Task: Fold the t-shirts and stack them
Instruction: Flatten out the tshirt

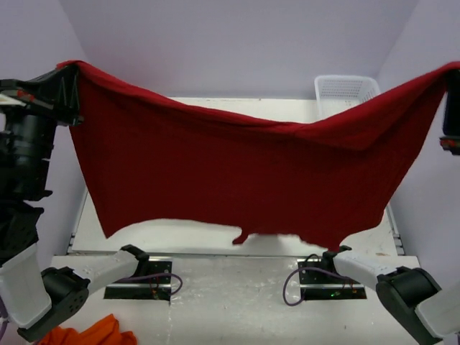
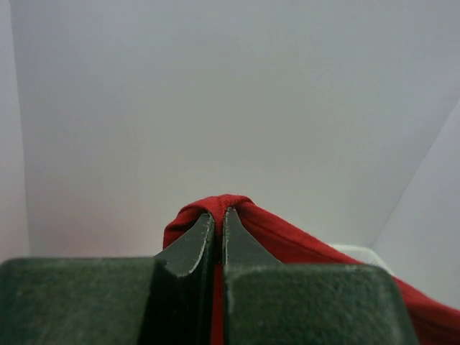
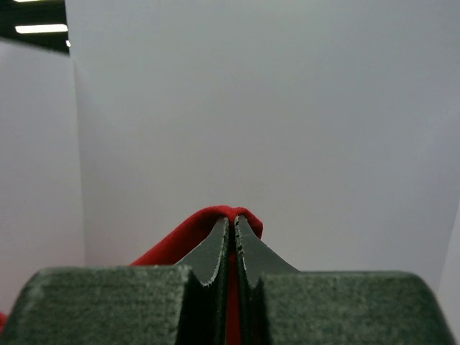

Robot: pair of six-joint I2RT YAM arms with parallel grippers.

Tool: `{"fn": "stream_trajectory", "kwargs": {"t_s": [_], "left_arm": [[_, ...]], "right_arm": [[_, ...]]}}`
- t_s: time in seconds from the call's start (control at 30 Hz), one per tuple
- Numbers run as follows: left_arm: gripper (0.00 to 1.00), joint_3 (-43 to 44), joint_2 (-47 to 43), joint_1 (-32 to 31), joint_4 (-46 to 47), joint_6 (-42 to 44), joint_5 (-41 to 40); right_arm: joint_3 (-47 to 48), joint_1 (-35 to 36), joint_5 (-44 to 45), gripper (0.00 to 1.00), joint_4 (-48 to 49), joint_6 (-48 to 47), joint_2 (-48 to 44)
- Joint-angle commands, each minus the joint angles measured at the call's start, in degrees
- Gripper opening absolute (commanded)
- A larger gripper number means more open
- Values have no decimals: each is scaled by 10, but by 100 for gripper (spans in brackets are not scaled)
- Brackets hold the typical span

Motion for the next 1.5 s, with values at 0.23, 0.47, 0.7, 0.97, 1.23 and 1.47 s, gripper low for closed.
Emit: {"fn": "stream_trajectory", "kwargs": {"t_s": [0.23,0.47,0.7,0.97,1.23,1.47], "left_arm": [[0,-355,157,43,141,-45,-2],[0,-471,301,155,269,-82,87],[0,-440,401,176,301,-47,95],[0,-420,440,197,320,-23,117],[0,-429,452,203,309,-31,109],[0,-465,430,201,302,-59,130]], "right_arm": [[-171,-27,6,0,61,-18,219],[-114,-86,-56,0,54,-7,411],[-36,-109,-70,0,34,-10,555],[2,-116,-80,0,20,-12,625],[-40,-116,-64,0,15,-9,612],[-153,-112,-31,0,40,5,549]]}}
